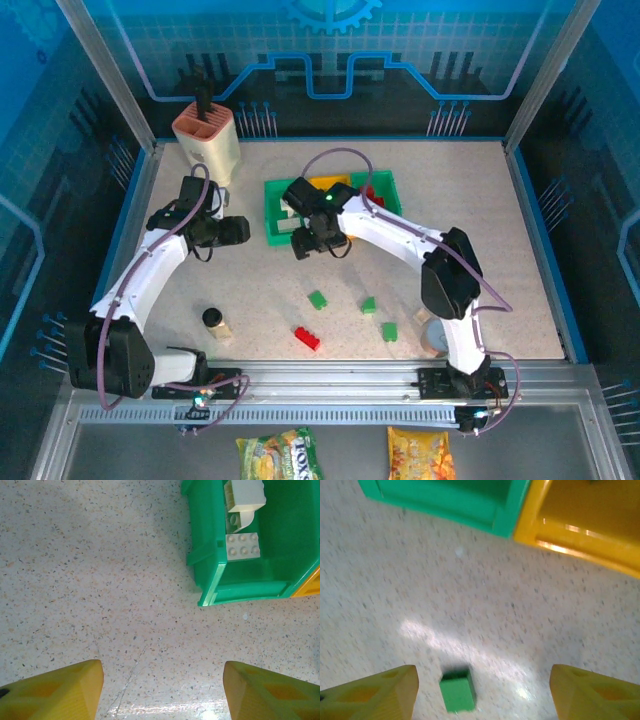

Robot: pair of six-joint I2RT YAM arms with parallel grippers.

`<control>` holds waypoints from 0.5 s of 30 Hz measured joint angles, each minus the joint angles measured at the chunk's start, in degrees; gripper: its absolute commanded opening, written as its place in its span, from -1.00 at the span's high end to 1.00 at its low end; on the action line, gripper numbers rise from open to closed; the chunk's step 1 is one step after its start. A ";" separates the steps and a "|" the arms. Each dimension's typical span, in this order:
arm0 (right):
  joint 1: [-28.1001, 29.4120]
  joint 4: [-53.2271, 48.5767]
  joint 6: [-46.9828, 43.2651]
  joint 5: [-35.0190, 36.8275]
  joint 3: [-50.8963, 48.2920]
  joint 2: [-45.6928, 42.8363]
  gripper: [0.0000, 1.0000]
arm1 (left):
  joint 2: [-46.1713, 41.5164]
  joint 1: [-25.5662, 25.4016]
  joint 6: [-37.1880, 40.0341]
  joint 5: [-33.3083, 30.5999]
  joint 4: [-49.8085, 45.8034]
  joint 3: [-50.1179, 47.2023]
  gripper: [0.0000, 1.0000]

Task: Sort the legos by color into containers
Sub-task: Pick up the lego from the bottom-center of the table.

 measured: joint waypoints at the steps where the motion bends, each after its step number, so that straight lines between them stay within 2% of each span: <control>1: 0.24 -0.57 -0.52 -0.07 -0.96 -0.68 -0.40 | 0.02 0.00 0.00 0.00 0.00 0.00 -0.31; 15: 8.26 -1.62 -1.14 -0.74 -10.67 -2.05 -0.32 | 0.09 0.00 0.00 0.00 0.00 0.00 -0.31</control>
